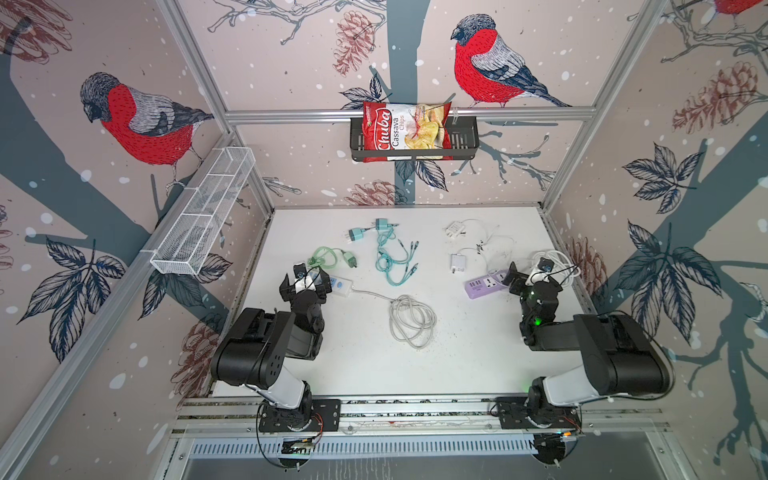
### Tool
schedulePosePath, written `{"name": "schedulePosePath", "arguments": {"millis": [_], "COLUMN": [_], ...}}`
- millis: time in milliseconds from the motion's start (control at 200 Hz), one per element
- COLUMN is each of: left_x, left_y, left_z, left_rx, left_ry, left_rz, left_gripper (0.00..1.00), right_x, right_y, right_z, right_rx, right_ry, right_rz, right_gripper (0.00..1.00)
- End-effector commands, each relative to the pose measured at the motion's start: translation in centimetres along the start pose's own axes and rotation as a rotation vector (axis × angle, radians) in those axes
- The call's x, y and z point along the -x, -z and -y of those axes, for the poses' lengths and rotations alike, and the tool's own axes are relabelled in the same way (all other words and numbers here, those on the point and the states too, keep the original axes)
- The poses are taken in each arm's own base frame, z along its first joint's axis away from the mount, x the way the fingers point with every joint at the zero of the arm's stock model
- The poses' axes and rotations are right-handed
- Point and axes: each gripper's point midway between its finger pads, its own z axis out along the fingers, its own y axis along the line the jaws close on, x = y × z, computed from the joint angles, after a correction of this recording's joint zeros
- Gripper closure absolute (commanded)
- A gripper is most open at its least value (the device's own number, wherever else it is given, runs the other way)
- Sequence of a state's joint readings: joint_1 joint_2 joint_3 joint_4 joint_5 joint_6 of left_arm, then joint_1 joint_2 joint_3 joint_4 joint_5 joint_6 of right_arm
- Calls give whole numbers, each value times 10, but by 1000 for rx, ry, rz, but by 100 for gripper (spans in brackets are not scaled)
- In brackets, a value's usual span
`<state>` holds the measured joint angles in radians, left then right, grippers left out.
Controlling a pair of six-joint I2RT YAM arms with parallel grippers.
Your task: Insert the plug
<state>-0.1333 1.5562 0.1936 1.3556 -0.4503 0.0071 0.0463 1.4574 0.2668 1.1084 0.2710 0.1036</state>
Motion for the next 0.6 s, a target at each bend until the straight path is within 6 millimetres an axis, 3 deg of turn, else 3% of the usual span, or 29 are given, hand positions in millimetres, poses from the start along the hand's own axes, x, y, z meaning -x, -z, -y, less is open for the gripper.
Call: {"name": "schedulePosePath", "arguments": {"millis": [0,140,320,595], "left_x": [17,37,47,52], "left_y": [1,-5,-10,8], "left_z": [-3,14,28,44], "left_rx": [18,25,-6,-86], "left_ry": [17,-73,-71,101], "left_rz": [49,8,-111,-357], "left_gripper": [1,1,1,1], "right_x": [18,43,53,34], "right_y": [-8,-11,-17,-12], "right_z": [4,-2,-21,-52], "right_rx": [-64,-63,-22,38], "right_ry": [5,-4,-42,-192], "right_rz": [-40,-76,-198,-446], "right_gripper": [0,0,0,0]}}
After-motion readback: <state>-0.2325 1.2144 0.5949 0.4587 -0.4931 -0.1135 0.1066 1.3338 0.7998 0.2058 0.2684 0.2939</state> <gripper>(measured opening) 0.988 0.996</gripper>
